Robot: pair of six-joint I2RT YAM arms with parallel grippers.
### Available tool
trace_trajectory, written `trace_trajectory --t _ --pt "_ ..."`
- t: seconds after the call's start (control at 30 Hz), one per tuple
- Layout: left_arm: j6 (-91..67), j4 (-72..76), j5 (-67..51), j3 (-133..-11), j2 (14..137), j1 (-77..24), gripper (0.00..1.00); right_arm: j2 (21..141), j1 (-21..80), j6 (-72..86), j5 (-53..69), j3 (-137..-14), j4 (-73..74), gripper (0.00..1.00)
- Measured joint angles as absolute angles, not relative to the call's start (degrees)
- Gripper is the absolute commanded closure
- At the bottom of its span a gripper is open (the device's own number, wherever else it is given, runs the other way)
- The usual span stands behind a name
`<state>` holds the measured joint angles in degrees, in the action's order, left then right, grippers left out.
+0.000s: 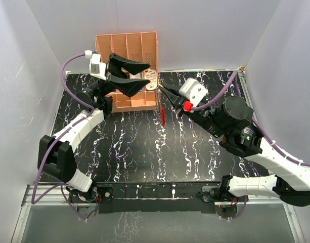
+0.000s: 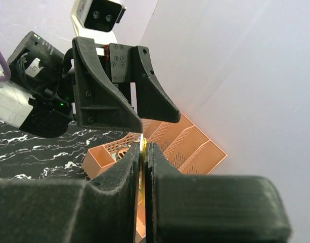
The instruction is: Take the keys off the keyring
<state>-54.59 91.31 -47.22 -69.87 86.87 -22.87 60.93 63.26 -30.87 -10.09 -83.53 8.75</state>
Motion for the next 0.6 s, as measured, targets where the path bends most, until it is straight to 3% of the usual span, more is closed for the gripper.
trace_trajectory --t 0.23,0.6 --pt "-56.14 91.33 -49.08 -70.96 87.70 -25.19 0.47 60.69 63.26 -30.85 -10.04 -83.40 8.40 1.00" --pt "-53.93 90.76 -51.70 -71.57 87.31 -29.56 0.47 60.38 63.29 -30.30 -9.89 -82.56 7.53 1.00"
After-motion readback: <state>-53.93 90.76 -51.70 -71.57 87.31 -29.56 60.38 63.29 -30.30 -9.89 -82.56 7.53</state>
